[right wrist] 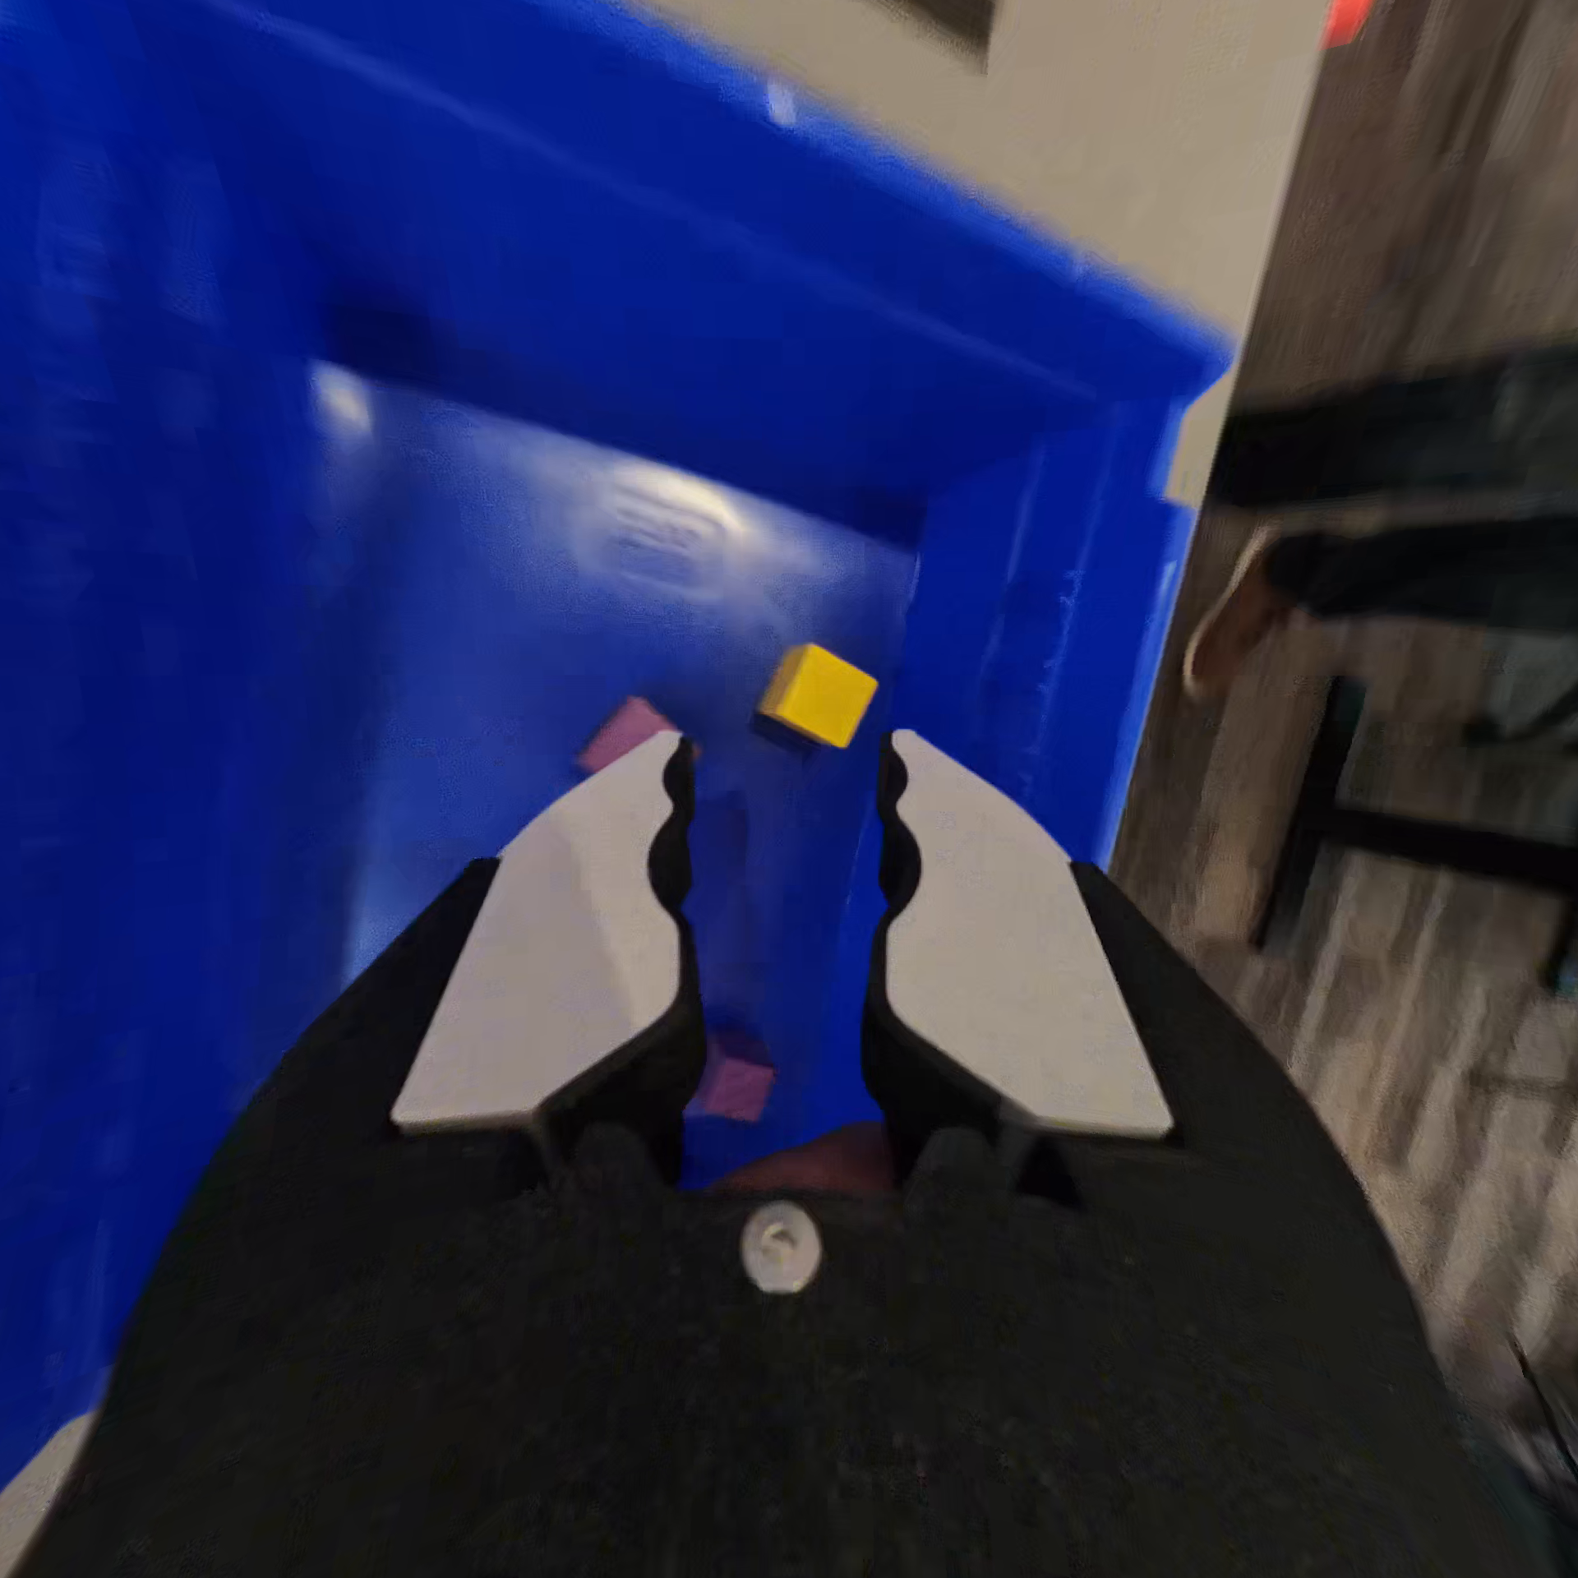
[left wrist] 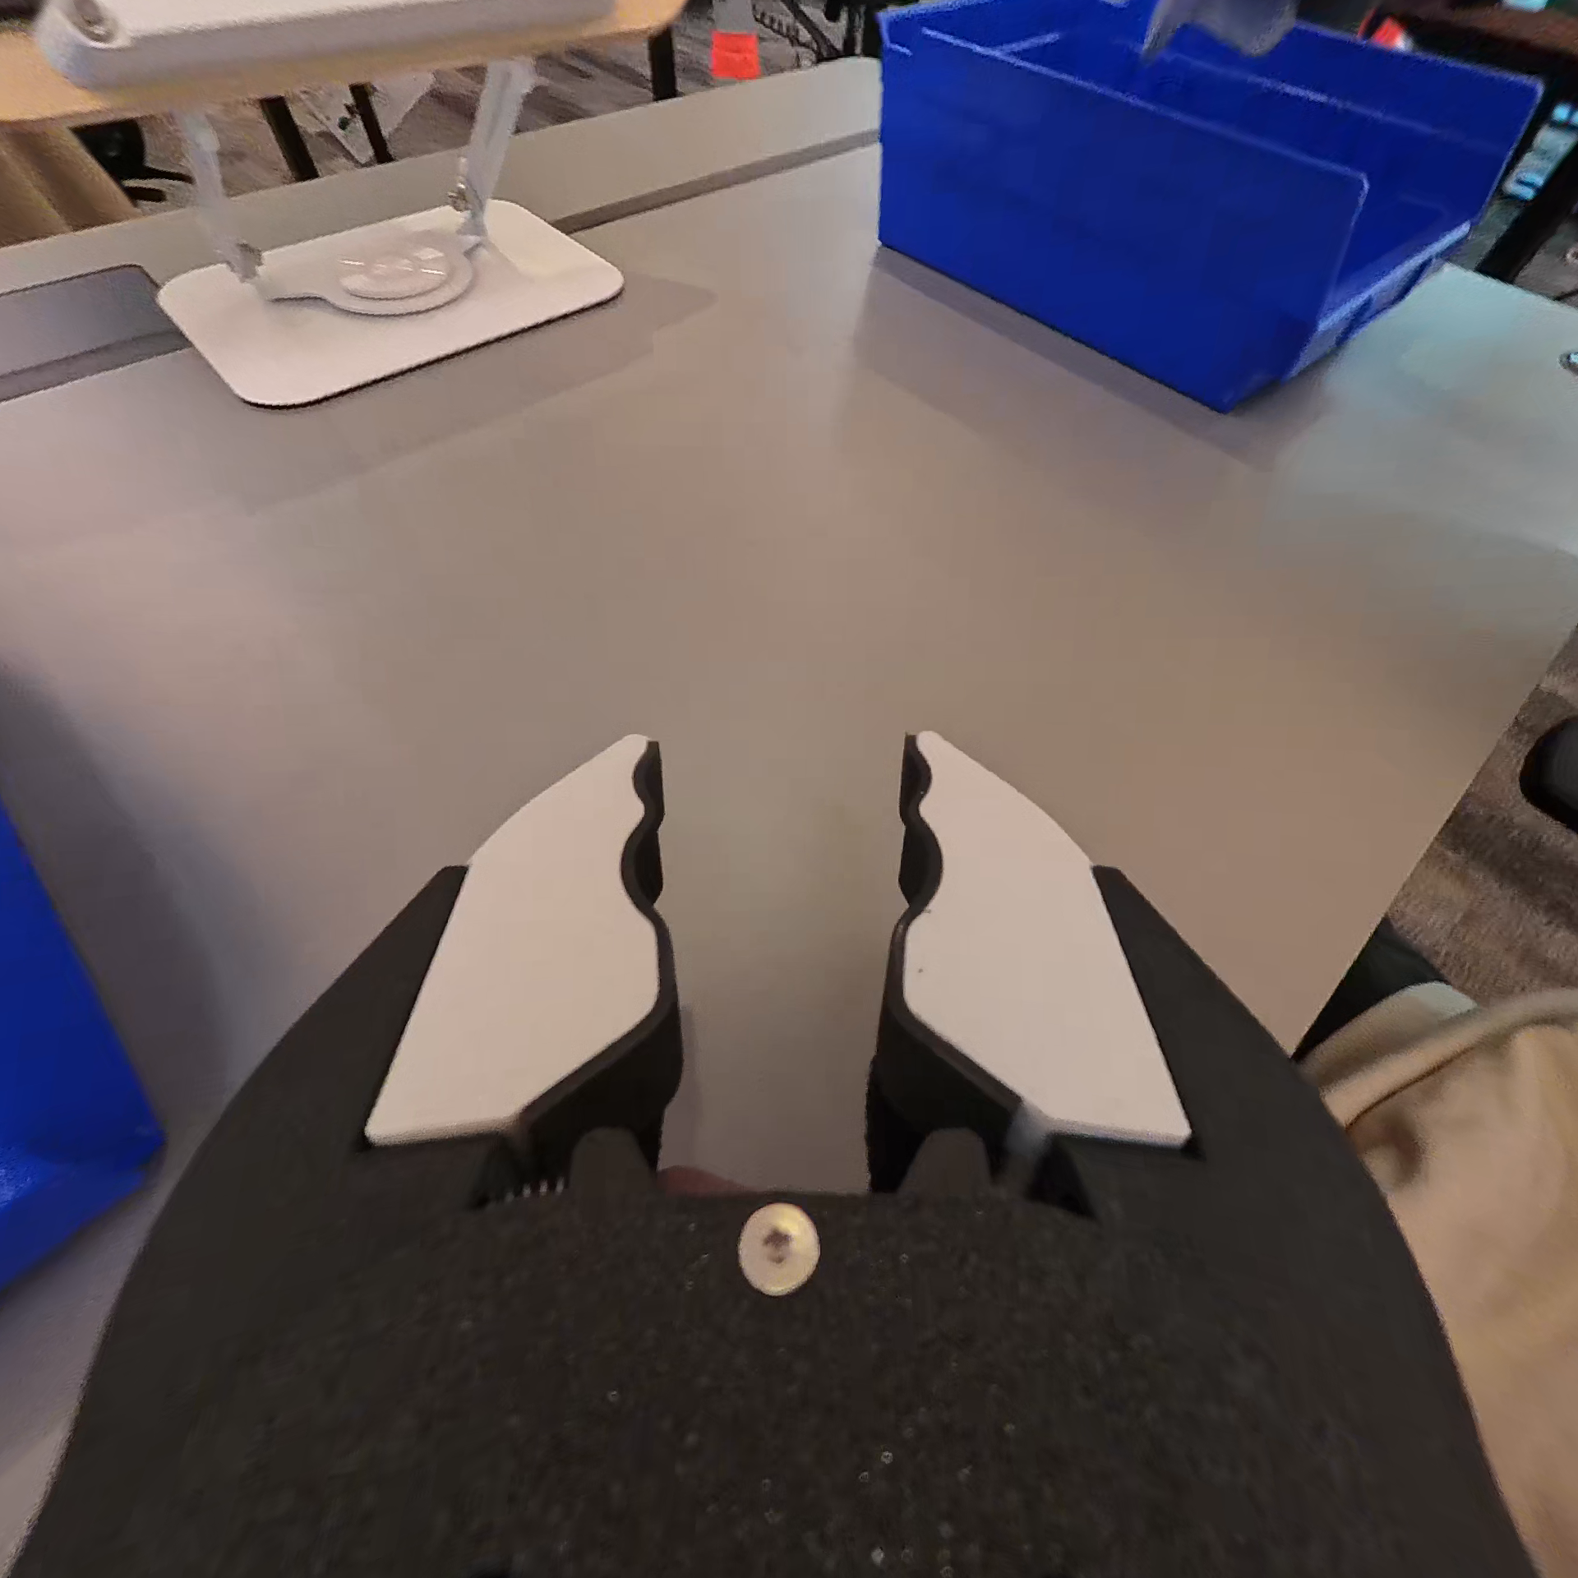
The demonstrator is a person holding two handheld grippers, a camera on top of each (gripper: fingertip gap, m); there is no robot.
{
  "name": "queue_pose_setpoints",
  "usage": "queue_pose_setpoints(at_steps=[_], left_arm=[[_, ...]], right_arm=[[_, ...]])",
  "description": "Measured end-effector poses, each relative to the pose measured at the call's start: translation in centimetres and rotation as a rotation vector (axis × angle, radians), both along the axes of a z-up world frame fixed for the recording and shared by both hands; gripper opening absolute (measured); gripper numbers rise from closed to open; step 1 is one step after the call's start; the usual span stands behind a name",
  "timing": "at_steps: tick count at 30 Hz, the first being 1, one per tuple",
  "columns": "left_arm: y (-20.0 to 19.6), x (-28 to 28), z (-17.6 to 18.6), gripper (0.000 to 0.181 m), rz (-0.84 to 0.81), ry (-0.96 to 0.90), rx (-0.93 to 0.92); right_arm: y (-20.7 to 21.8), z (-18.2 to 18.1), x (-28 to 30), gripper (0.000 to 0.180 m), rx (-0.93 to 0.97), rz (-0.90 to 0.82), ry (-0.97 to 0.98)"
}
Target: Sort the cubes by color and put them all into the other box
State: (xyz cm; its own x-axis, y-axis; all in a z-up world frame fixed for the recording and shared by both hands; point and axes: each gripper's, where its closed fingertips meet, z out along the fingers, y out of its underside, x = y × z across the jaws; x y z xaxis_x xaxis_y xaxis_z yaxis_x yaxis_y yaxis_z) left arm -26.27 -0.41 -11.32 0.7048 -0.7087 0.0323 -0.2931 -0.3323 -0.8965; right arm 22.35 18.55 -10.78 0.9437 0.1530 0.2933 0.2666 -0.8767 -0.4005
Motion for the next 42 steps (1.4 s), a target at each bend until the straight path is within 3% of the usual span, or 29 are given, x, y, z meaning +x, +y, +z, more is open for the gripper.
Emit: queue_pose_setpoints(at_steps=[3, 6, 9, 13, 18, 23, 29, 33, 36, 42], left_arm=[[0.7, -0.8, 0.2, 0.053, 0.038, -0.048, -0.021], [1.1, -1.2, -0.2, 0.053, 0.061, -0.073, -0.055], [1.1, -1.2, -0.6, 0.053, 0.062, -0.076, -0.076], [0.4, -1.6, -1.0, 0.053, 0.053, -0.06, -0.078], [-1.8, -2.5, -0.5, 0.053, -0.016, -0.085, -0.135], [-3.1, -8.8, 3.9, 0.05, -0.083, 0.005, -0.148], [4.2, -20.7, 3.9, 0.05, 0.075, 0.47, -0.272], [9.2, -22.4, 0.5, 0.05, 0.033, 0.56, -0.424], [14.1, -23.1, -1.5, 0.051, 0.052, 0.656, -0.4], [24.0, -22.3, -4.1, 0.05, 0.058, 0.634, -0.359]], right_arm=[[-3.2, 6.3, -8.7, 0.041, 0.351, 0.187, 0.193], [-10.0, 9.6, -20.1, 0.042, 0.591, 0.433, 0.534], [-15.9, 6.6, -29.5, 0.045, 0.575, 0.574, 0.892], [-19.1, 2.5, -35.1, 0.045, 0.583, 0.662, 1.019], [-21.2, 1.6, -36.8, 0.041, 0.613, 0.758, 0.952], [-20.9, 0.3, -36.3, 0.04, 0.583, 0.761, 0.878], [-20.2, 0.1, -35.7, 0.037, 0.55, 0.732, 0.945], [-20.0, -0.1, -35.9, 0.036, 0.532, 0.747, 0.939], [-19.8, -0.7, -35.9, 0.036, 0.519, 0.753, 0.899], [-19.7, -0.7, -36.1, 0.034, 0.508, 0.743, 0.922]])
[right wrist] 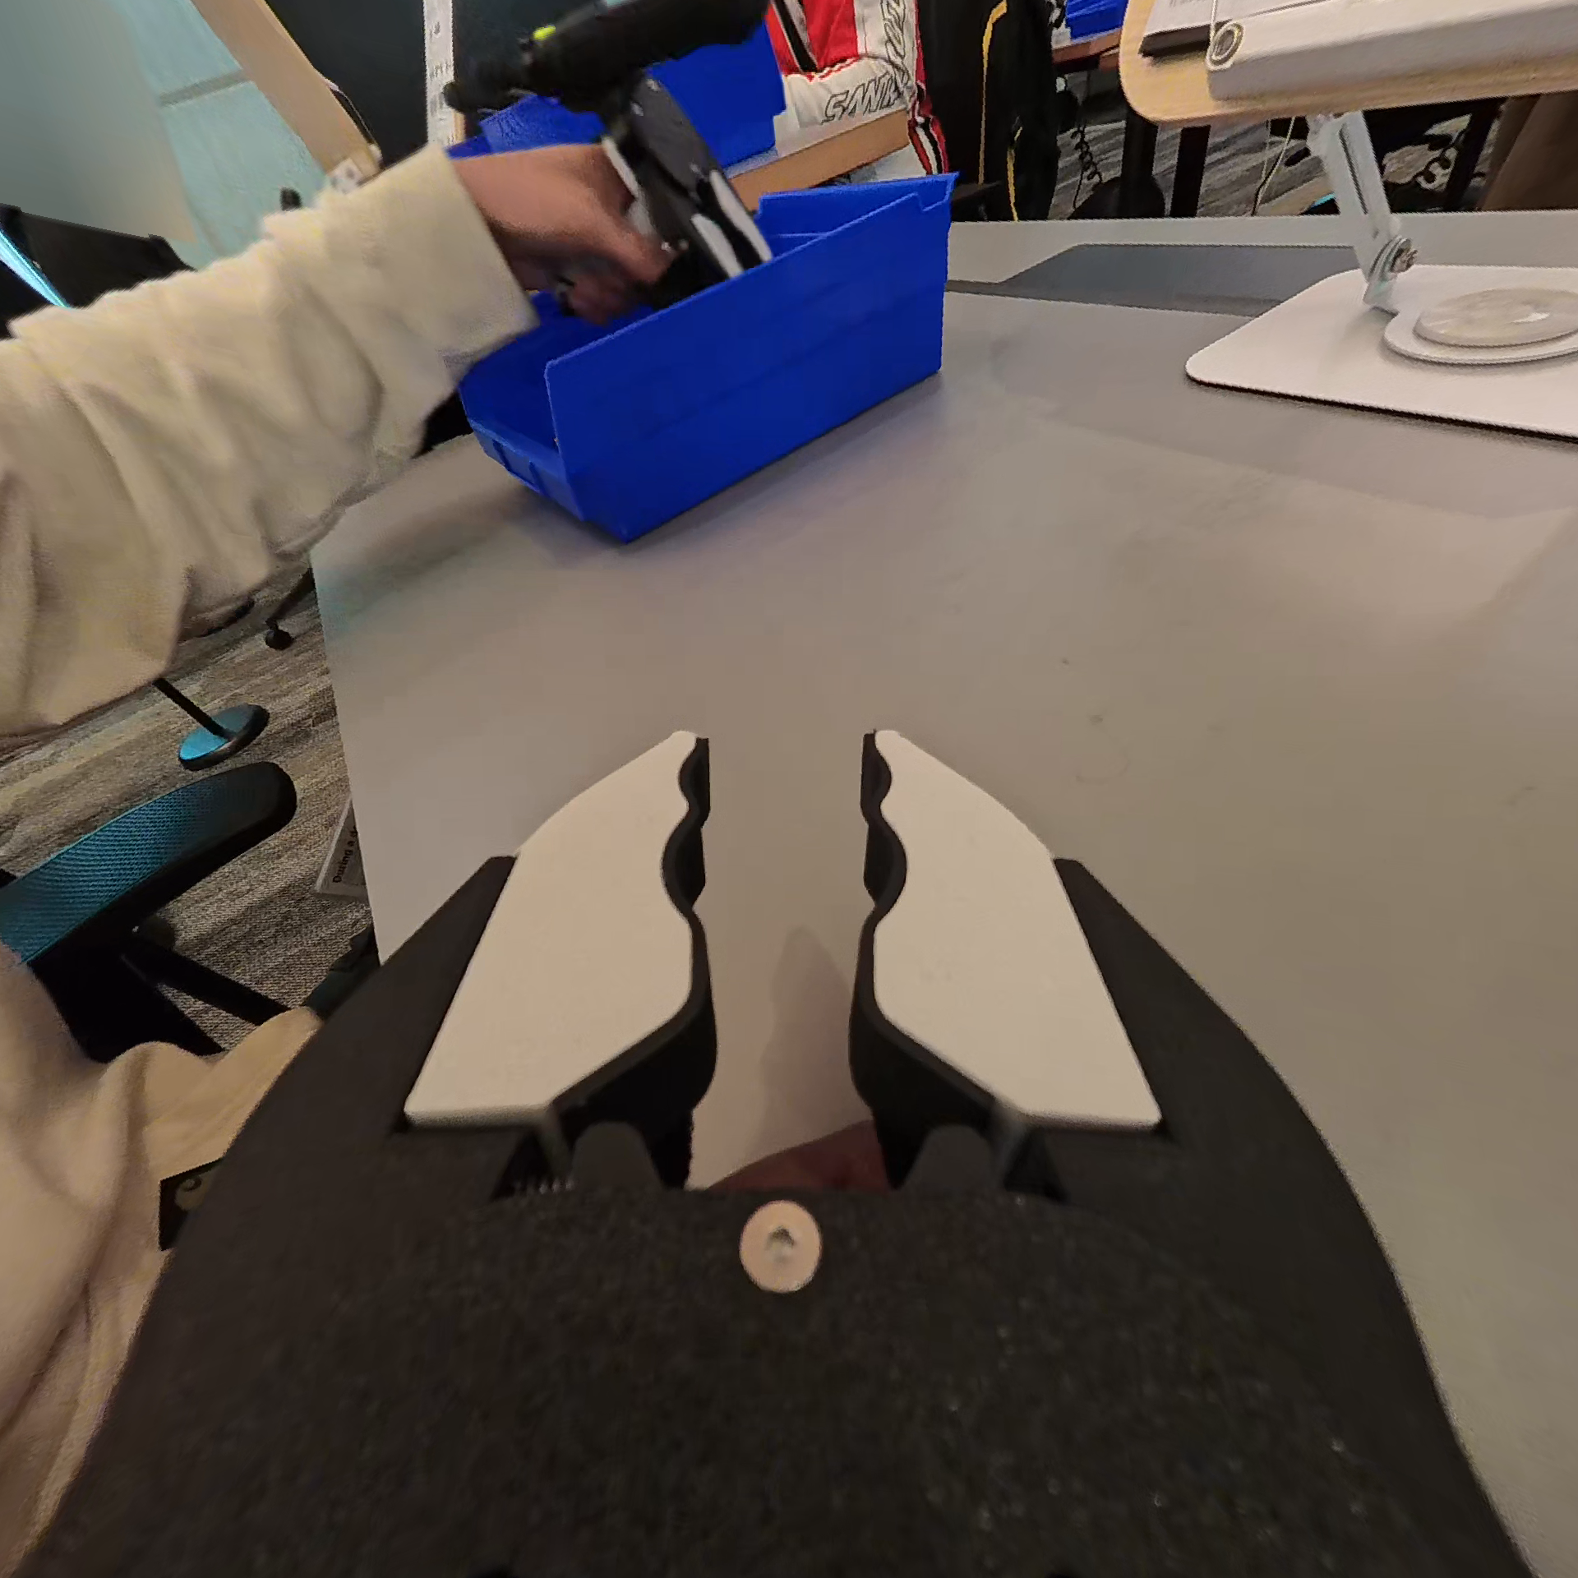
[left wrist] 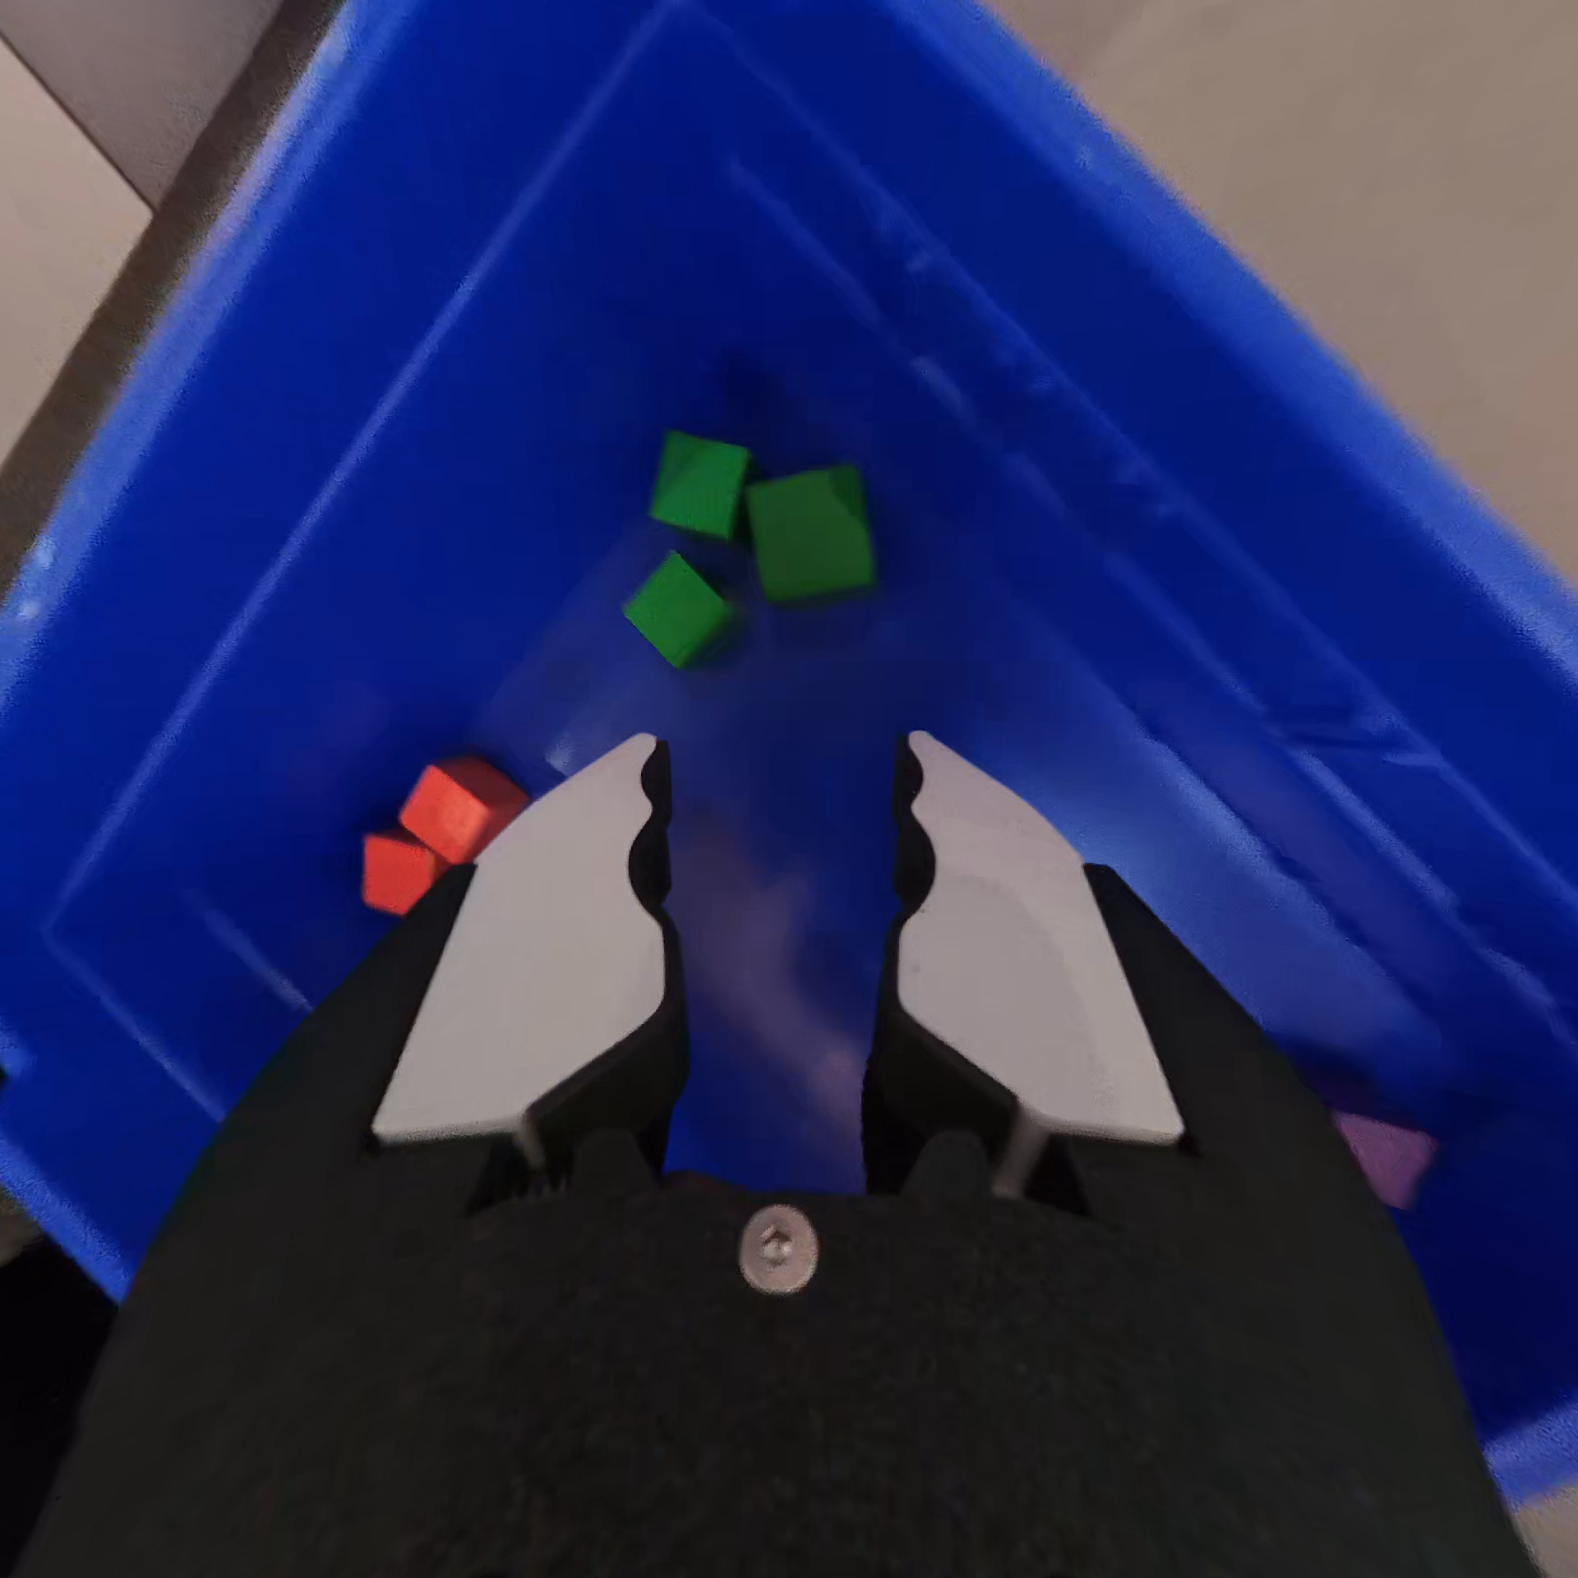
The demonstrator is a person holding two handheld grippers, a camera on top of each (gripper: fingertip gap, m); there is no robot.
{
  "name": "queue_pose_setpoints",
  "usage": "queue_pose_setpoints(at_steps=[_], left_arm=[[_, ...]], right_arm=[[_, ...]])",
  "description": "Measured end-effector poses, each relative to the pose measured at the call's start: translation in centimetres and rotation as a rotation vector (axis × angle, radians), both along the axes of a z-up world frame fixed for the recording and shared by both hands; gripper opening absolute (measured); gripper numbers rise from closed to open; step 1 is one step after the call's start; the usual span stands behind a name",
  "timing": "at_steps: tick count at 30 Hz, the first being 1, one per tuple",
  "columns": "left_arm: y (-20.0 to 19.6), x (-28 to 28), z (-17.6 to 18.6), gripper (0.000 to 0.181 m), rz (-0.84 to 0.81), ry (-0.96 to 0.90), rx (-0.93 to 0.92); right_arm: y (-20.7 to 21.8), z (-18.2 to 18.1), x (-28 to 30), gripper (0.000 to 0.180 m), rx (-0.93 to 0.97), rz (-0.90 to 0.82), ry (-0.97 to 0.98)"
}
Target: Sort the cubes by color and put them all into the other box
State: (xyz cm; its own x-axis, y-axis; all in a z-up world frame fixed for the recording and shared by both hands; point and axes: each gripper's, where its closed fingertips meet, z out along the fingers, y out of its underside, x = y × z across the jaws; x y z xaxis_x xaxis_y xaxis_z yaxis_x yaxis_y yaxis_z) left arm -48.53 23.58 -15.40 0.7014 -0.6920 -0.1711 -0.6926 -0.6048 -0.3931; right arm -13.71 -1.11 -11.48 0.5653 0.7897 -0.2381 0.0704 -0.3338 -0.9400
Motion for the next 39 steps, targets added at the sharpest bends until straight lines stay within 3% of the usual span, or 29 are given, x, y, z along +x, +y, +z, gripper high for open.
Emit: queue_pose_setpoints(at_steps=[6, 7, 8, 14, 17, 20, 24, 27, 30, 35, 39], left_arm=[[4.2, -0.8, -2.7, 0.049, -0.133, 0.105, -0.055], [4.2, -0.3, -3.0, 0.041, -0.157, 0.086, -0.069], [4.1, 0.1, -3.1, 0.031, -0.179, 0.068, -0.079], [1.8, -0.7, -2.8, 0.03, -0.217, 0.103, -0.103], [0.0, -1.5, -0.4, 0.03, -0.185, 0.064, -0.031], [-2.7, -0.6, 4.7, 0.03, -0.137, -0.117, 0.113], [-9.0, 4.4, 12.4, 0.03, -0.147, -0.539, 0.336], [-14.4, 9.1, 15.6, 0.029, -0.163, -0.856, 0.354], [-18.6, 13.7, 15.3, 0.029, -0.186, -1.059, 0.232], [-21.8, 19.1, 12.7, 0.029, -0.263, -1.18, 0.05], [-24.5, 23.7, 12.9, 0.029, -0.36, -1.32, -0.205]], right_arm=[[0.0, -0.2, -0.3, 0.033, -0.014, 0.011, -0.005], [0.0, -0.2, -0.3, 0.033, -0.018, 0.015, -0.006], [-0.1, -0.2, -0.4, 0.033, -0.02, 0.02, -0.008], [-0.1, -0.2, -0.4, 0.032, -0.027, 0.029, 0.001], [0.2, -0.1, 0.5, 0.031, -0.006, 0.006, -0.027], [0.6, 1.3, 1.9, 0.031, 0.021, -0.024, -0.018], [1.4, 2.9, 4.6, 0.031, 0.09, -0.106, -0.051], [1.8, 4.1, 6.1, 0.031, 0.159, -0.151, -0.074], [1.9, 4.4, 6.6, 0.031, 0.261, -0.14, -0.114], [2.0, 2.2, 5.2, 0.037, 0.359, -0.065, -0.228], [-0.4, 5.3, 0.0, 0.04, 0.626, 0.112, -0.274]])
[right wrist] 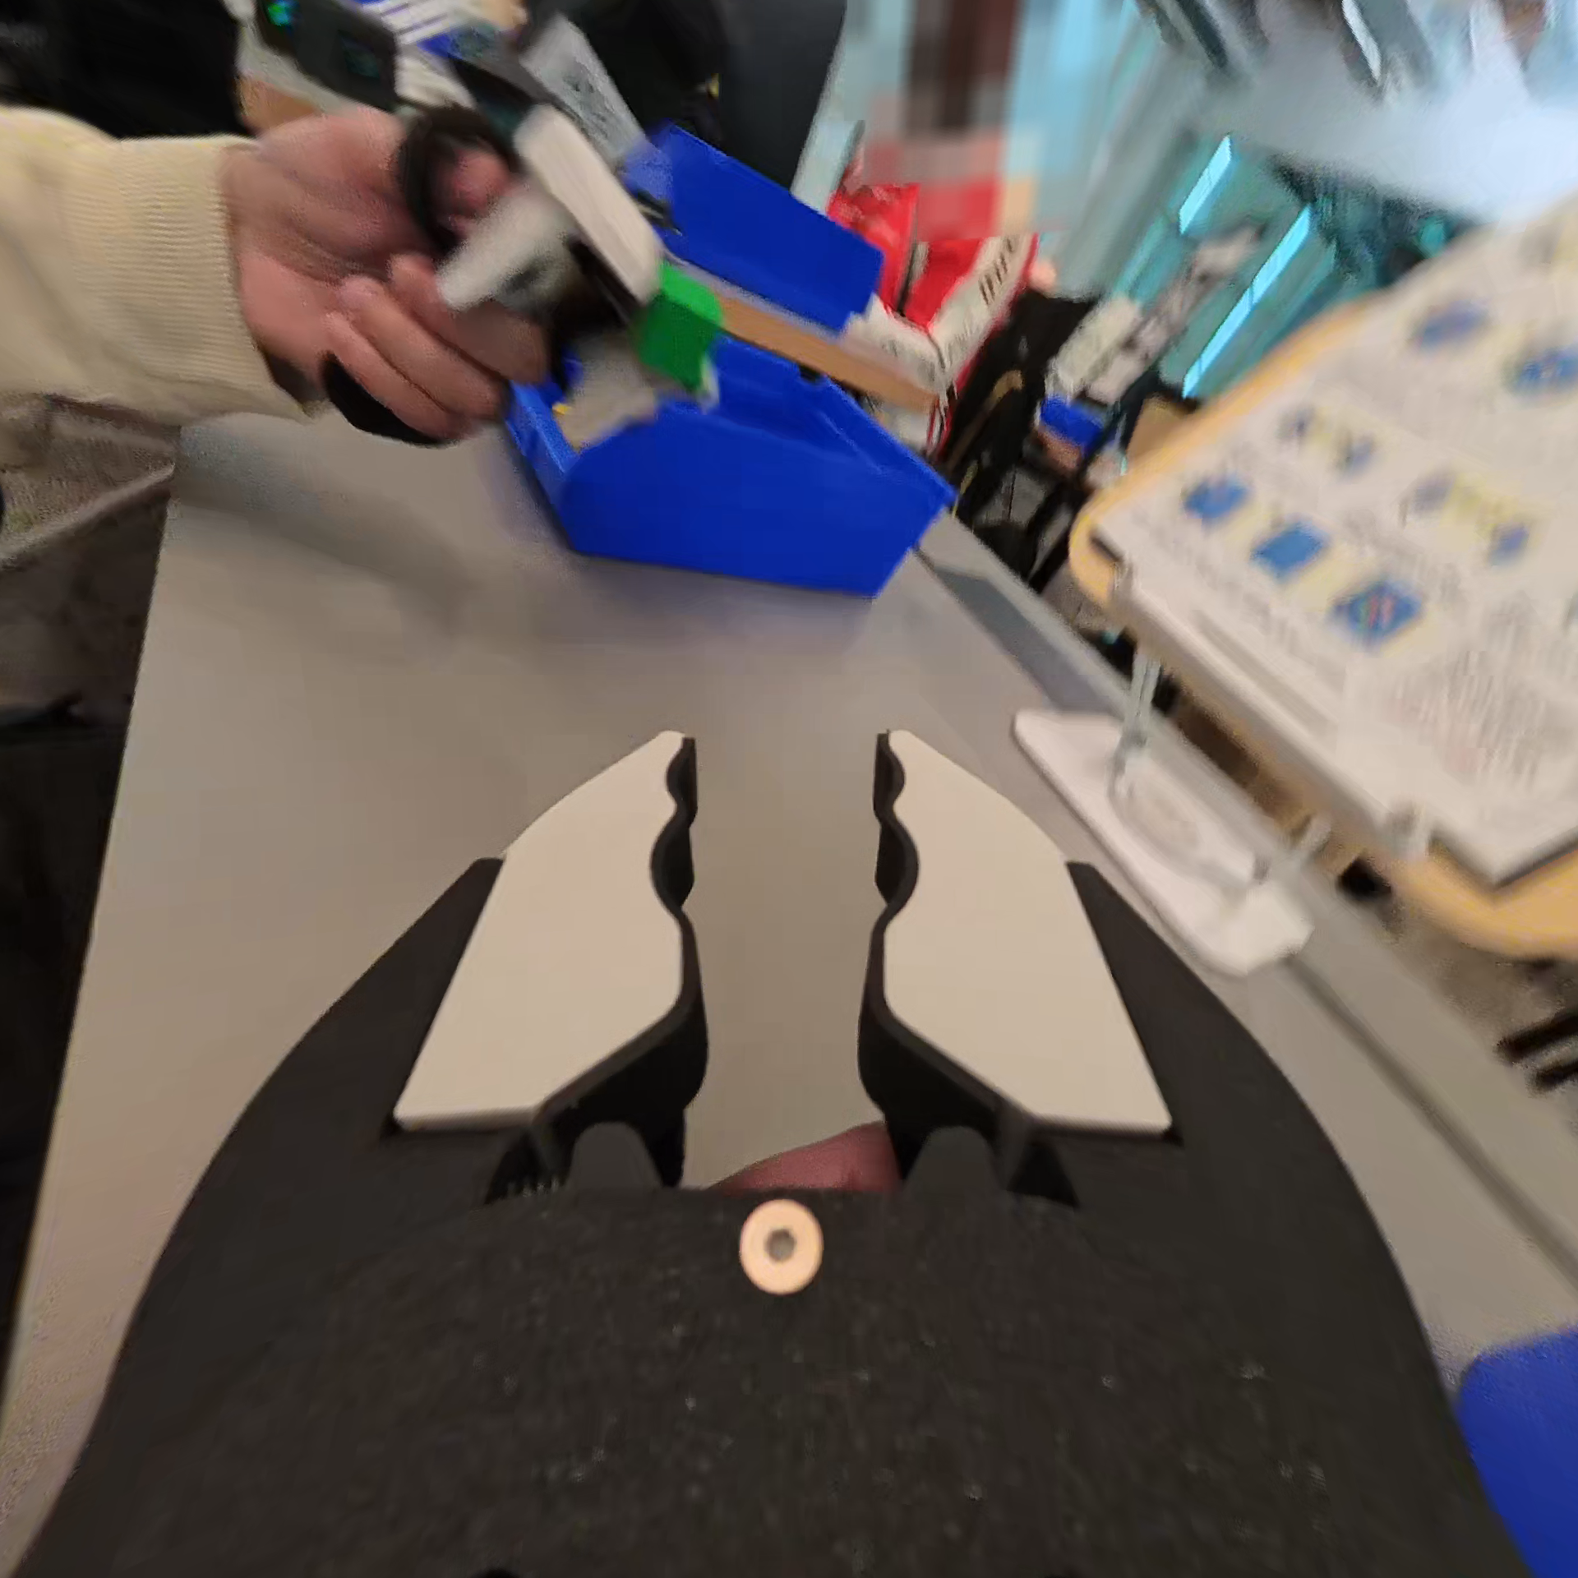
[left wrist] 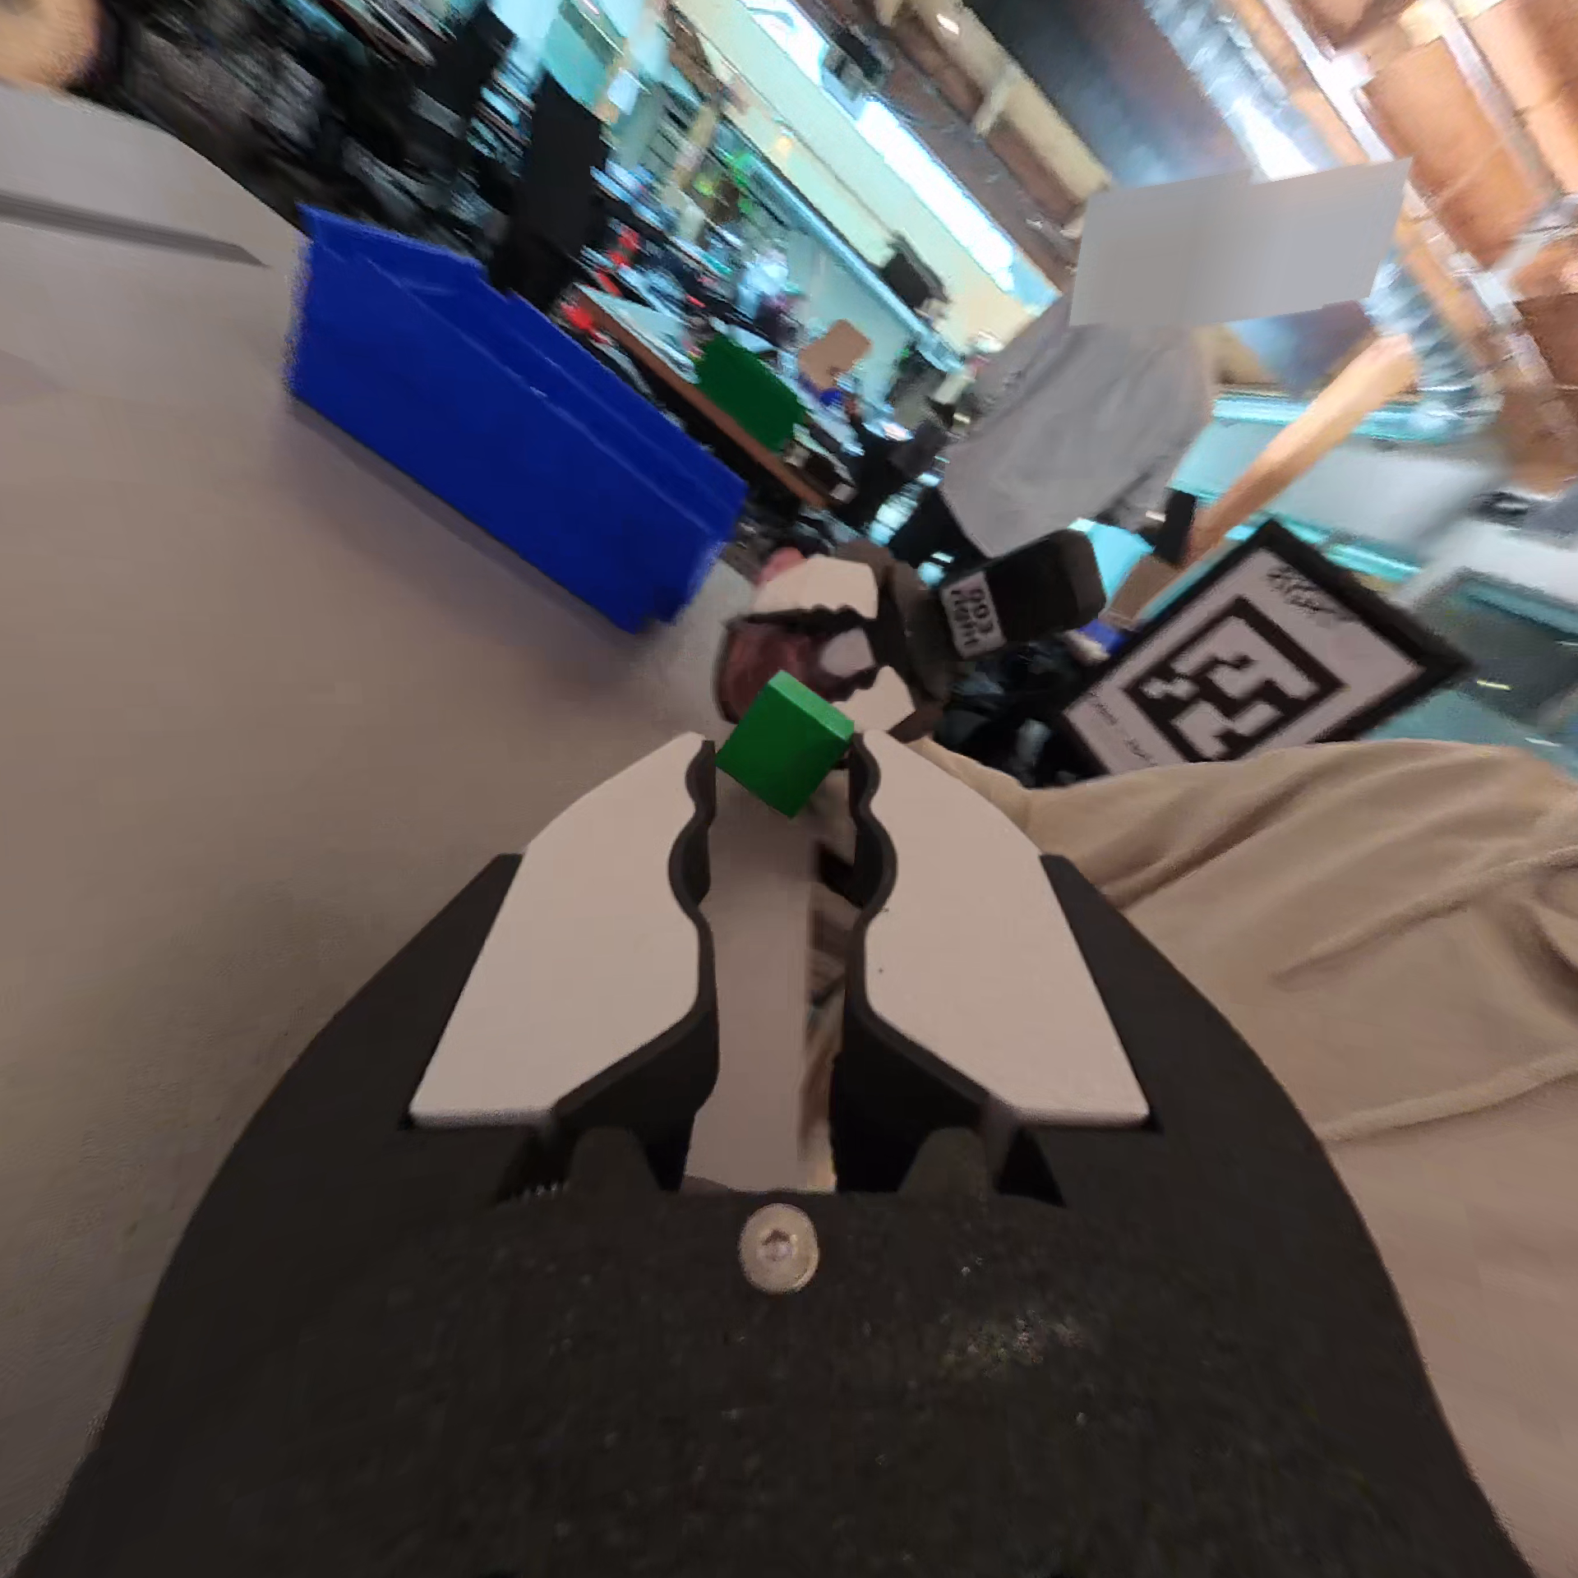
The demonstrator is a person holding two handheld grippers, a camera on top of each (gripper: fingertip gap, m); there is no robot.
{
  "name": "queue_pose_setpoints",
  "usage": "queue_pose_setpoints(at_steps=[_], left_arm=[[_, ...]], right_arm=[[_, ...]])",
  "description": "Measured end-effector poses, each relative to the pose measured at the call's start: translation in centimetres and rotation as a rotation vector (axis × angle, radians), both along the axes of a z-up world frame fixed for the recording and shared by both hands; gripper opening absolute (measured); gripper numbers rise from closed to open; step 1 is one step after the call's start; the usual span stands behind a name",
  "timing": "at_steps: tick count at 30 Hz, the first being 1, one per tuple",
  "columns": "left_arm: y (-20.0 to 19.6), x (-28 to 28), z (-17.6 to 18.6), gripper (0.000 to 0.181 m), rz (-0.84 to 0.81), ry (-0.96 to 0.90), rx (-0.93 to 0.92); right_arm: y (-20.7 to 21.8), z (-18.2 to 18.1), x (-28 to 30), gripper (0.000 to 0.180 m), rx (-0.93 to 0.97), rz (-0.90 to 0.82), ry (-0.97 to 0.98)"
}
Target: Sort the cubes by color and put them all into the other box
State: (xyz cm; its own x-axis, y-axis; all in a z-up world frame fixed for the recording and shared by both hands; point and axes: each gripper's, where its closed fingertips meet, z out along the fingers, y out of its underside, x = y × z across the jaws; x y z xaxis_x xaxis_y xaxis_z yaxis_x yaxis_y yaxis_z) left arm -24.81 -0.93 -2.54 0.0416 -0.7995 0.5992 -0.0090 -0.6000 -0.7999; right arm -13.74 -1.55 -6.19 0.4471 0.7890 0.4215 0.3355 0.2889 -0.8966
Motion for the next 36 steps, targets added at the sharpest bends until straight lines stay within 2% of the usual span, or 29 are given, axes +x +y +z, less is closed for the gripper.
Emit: queue_pose_setpoints(at_steps=[2, 5, 13, 15, 19, 20, 22, 24, 26, 29, 31, 33, 34, 36], left_arm=[[-1.7, 2.3, -0.1, 0.029, -0.129, -0.037, -0.076], [-3.3, 4.5, -0.5, 0.029, -0.242, -0.071, -0.152], [-3.7, 5.9, -1.9, 0.029, -0.322, -0.112, -0.307], [-3.9, 6.3, -2.2, 0.029, -0.334, -0.108, -0.326], [-4.3, 6.6, -2.0, 0.026, -0.362, -0.129, -0.372], [-4.4, 6.5, -2.0, 0.029, -0.36, -0.126, -0.358], [-4.3, 6.3, -2.3, 0.054, -0.326, -0.097, -0.315], [-4.0, 5.5, -2.5, 0.062, -0.255, -0.074, -0.251], [-3.7, 4.4, -3.3, 0.066, -0.149, -0.003, -0.14], [-3.2, 2.7, -4.7, 0.063, 0.033, 0.116, 0.069], [-3.7, 1.8, -5.0, 0.06, 0.087, 0.144, 0.127], [-4.2, 1.4, -5.2, 0.06, 0.1, 0.151, 0.133], [-4.4, 1.4, -5.2, 0.059, 0.108, 0.142, 0.13], [-4.9, 1.7, -5.3, 0.058, 0.088, 0.126, 0.108]], right_arm=[[-1.0, 1.7, -2.9, 0.04, 0.153, 0.058, -0.062], [-1.6, 3.1, -5.5, 0.042, 0.231, 0.115, -0.076], [-1.7, 1.6, -6.4, 0.038, 0.323, 0.102, -0.192], [-1.7, 1.2, -6.7, 0.028, 0.339, 0.108, -0.219], [-2.0, 1.6, -6.7, 0.025, 0.36, 0.104, -0.208], [-2.3, 1.9, -6.7, 0.023, 0.357, 0.112, -0.188], [-2.4, 2.1, -6.3, 0.023, 0.311, 0.105, -0.157], [-2.4, 1.9, -5.3, 0.023, 0.256, 0.086, -0.131], [-2.2, 1.8, -3.5, 0.023, 0.2, 0.04, -0.072], [-1.5, 2.7, 1.0, 0.023, 0.136, -0.086, -0.016], [-0.1, 5.0, 6.9, 0.023, 0.089, -0.236, -0.001], [2.1, 6.5, 14.8, 0.023, -0.037, -0.414, 0.003], [3.4, 6.1, 18.7, 0.023, -0.124, -0.498, -0.036], [6.1, 2.4, 25.2, 0.023, -0.326, -0.631, -0.217]])
